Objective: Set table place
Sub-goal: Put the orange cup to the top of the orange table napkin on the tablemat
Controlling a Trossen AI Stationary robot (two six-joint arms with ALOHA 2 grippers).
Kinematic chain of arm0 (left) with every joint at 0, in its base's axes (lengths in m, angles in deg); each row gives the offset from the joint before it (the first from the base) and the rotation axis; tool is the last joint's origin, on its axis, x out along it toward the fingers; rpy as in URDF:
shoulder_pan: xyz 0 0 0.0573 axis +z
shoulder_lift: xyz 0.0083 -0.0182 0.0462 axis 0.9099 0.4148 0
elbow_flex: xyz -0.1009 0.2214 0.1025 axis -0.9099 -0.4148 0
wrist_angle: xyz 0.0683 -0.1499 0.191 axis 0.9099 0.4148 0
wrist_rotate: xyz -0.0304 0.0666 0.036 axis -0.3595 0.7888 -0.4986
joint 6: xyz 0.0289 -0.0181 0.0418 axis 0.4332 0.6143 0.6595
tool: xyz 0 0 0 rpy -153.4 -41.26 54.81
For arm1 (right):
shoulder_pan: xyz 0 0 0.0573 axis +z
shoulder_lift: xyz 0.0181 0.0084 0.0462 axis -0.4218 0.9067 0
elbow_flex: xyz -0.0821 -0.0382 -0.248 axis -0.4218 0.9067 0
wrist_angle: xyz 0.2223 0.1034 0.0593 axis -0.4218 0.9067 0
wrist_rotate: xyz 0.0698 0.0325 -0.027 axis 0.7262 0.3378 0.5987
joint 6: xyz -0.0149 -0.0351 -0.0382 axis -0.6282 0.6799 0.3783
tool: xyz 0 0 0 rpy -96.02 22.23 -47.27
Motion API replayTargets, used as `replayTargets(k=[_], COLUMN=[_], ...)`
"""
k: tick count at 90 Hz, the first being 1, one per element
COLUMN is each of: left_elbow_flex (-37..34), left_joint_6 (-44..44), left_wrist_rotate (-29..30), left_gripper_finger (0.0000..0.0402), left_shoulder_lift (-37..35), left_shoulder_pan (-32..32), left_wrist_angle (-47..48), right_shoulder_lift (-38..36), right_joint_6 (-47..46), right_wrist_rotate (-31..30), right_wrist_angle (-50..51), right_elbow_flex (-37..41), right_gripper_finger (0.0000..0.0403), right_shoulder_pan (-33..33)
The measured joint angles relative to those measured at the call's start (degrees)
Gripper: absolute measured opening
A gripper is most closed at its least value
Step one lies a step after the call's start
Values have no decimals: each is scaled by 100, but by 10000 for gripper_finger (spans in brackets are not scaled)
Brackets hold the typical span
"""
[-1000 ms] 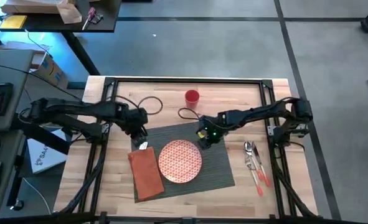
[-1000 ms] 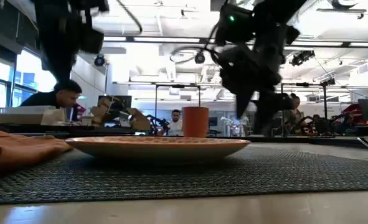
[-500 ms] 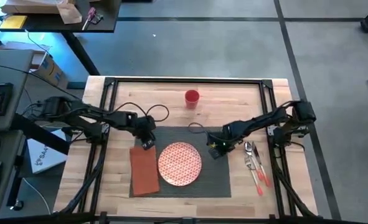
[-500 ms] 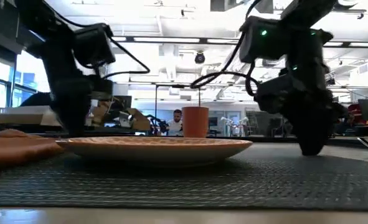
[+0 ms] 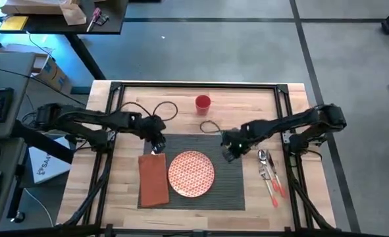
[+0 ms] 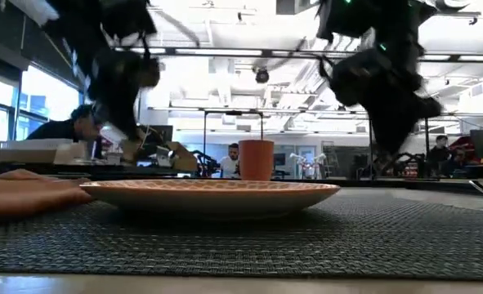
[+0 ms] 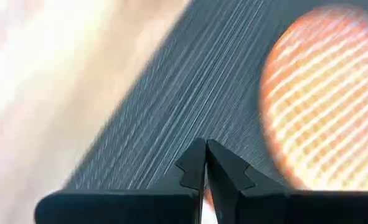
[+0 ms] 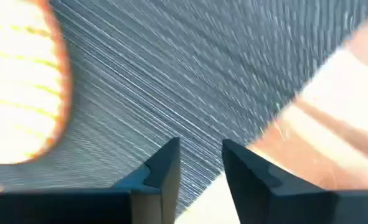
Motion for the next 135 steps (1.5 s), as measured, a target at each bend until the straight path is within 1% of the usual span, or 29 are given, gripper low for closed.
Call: replayTargets(k=[9,20,38,43,51,55,66,71,75,85,99,103,114,125,129,135], left_elbow_flex=[387,828,1093,1094,1090,1090,1090,1090,1090,1090,1098,1096,1094,1094,1094,1105], left_joint_6=[-59,-91,-192,-254,-406,-520,-753,-789,-800,-842,-842,-809,-834,-905,-904,-920], left_wrist_rotate=[98,125,330,313,66,-56,-220,-202,-192,-183,-183,-183,-216,-344,-353,-365], left_gripper_finger=[0,0,0,0,0,0,0,0,0,0,0,0,0,0,0,0], left_shoulder_lift=[-379,-845,-1365,-1471,-1570,-1608,-1671,-1671,-1675,-1680,-1807,-1832,-1983,-2213,-2312,-2459], left_shoulder_pan=[-2,-7,-7,-7,-9,-11,-30,-61,-83,-142,-140,-140,-140,-140,-140,-140], left_wrist_angle=[156,27,-11,-7,132,194,325,312,306,109,-138,-108,-169,-605,-862,-1159], right_shoulder_lift=[56,546,2036,2484,3206,3541,4277,4554,4758,5061,5115,5093,5094,5079,5031,4888], right_joint_6=[966,2139,3609,3887,4159,4234,4283,4372,4452,4551,4430,4435,4437,4321,4204,3919], right_wrist_rotate=[50,46,-166,-414,-920,-1056,-975,-953,-954,-914,-1014,-1065,-953,-478,-344,-46], right_wrist_angle=[-224,-404,-72,181,852,1234,2212,2581,2690,2883,2996,3037,3266,3343,3170,2741], right_elbow_flex=[-528,-1502,-3379,-3928,-4785,-5184,-6128,-6382,-6534,-6754,-6727,-6739,-7011,-7635,-7695,-7546], right_gripper_finger=[158,189,230,235,237,234,217,201,186,128,33,15,3,0,0,0], right_shoulder_pan=[-452,-1048,-1835,-1985,-2174,-2240,-2370,-2393,-2394,-2388,-2374,-2367,-2301,-2051,-1917,-1708])
